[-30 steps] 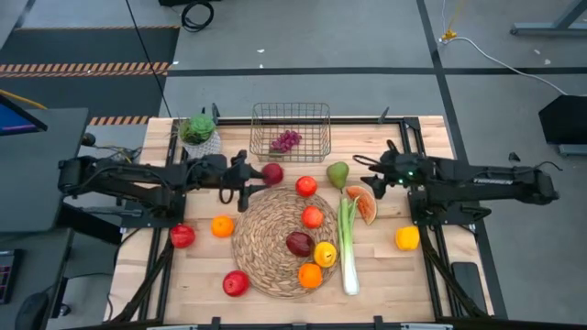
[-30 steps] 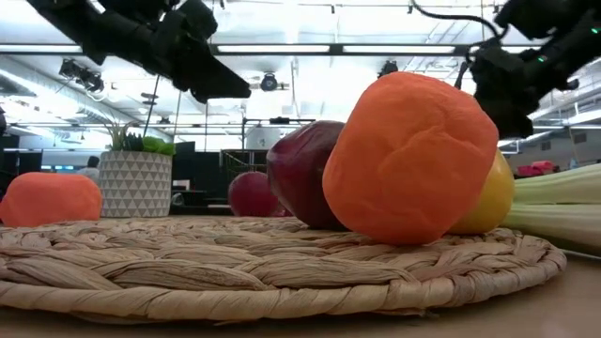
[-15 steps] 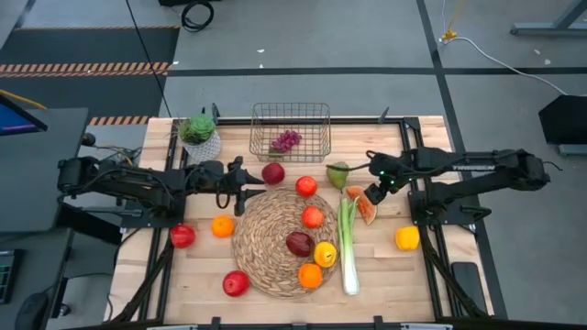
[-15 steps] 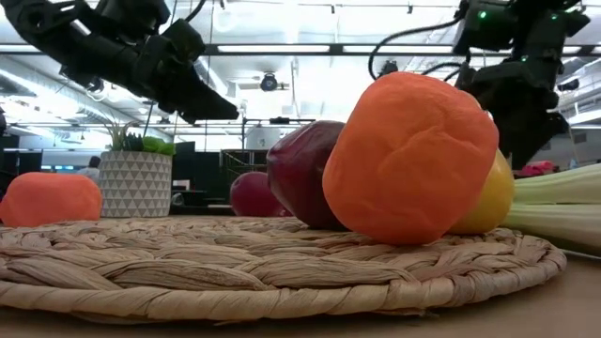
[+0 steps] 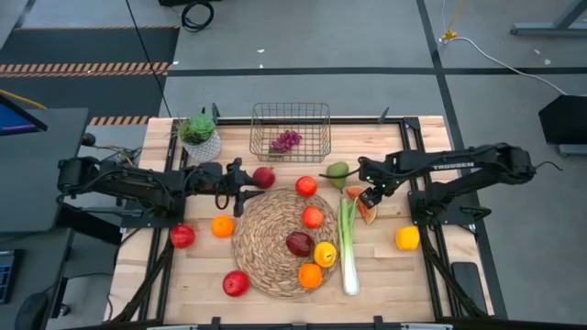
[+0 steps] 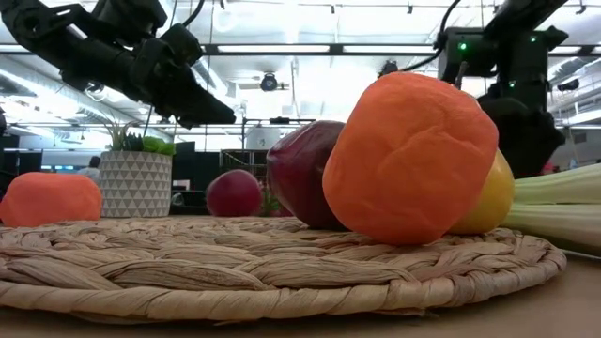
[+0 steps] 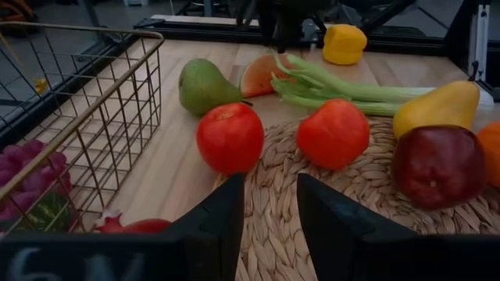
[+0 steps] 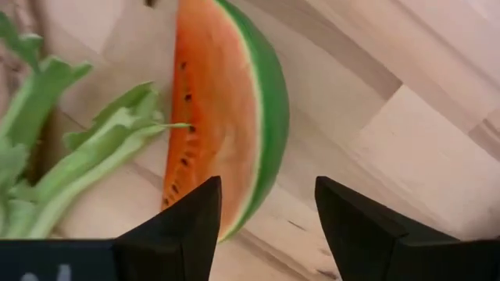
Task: Build produce basket
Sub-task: Put the watermelon into the wire basket
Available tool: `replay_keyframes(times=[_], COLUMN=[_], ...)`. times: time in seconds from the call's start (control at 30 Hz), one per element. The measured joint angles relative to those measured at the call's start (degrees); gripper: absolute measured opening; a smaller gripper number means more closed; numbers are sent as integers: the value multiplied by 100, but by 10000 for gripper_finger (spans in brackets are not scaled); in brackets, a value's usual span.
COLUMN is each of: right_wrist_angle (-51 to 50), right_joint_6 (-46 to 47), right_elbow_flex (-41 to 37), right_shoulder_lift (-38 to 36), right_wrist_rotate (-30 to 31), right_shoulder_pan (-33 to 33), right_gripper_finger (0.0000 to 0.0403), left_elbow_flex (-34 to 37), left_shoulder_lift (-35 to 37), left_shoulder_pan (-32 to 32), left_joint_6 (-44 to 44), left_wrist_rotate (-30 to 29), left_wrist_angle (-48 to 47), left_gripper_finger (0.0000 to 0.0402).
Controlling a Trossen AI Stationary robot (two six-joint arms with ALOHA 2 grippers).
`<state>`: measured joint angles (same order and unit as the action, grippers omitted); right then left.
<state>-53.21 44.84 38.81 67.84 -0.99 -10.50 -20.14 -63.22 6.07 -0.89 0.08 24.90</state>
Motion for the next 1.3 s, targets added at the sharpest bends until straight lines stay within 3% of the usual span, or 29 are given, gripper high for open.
replay_keyframes(times=[0.6, 1.3], right_wrist_angle=[433, 381], right_joint_6=[-239, -262], right_elbow_flex=[-2, 84], right_shoulder_lift=[550, 8], right_wrist_rotate=[9, 8], right_shoulder_pan=[0, -26], right_gripper_finger=[104, 26], left_elbow_flex=[0, 0], left_shoulder_lift=[0, 0], left_shoulder_pan=[-182, -182], left_joint_6=[-15, -41], left_wrist_rotate=[-1, 0], left_wrist_angle=[-85, -124], left_gripper_finger=[126, 125])
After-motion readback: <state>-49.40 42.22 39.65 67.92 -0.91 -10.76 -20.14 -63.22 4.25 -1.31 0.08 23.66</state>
